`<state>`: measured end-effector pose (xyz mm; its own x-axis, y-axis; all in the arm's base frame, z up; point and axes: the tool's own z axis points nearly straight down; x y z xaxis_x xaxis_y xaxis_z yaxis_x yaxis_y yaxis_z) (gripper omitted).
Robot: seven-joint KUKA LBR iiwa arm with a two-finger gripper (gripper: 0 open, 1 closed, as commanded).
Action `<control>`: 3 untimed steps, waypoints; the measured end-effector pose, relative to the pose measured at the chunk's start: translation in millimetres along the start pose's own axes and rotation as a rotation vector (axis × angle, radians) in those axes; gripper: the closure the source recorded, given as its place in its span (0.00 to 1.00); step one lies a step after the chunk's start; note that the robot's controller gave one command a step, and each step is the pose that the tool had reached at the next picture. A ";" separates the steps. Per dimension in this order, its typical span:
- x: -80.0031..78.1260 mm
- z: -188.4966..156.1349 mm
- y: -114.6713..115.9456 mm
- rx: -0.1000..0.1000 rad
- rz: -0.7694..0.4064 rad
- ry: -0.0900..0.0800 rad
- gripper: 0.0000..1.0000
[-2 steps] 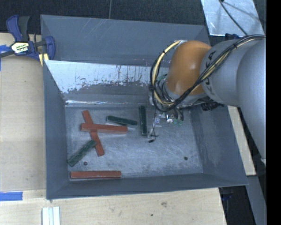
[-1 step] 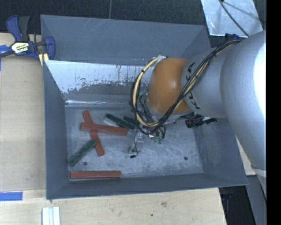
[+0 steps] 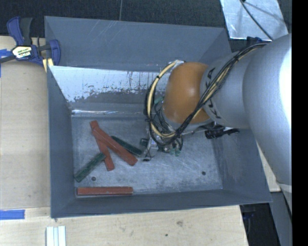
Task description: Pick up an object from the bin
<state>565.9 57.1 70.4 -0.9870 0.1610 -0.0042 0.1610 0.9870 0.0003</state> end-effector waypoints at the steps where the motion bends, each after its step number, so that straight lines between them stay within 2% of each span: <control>1: -8.4 -0.1 4.3 -0.001 0.002 0.000 1.00; 2: -16.6 -0.3 -17.6 0.000 0.010 -0.004 1.00; 3: -7.8 -0.4 -26.8 0.000 -0.004 0.000 1.00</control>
Offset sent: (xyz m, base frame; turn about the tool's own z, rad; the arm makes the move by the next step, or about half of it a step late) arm 0.0077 0.0035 -0.0004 0.0042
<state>569.3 29.4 70.9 -0.9877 0.1566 -0.0039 0.1566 0.9877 0.0004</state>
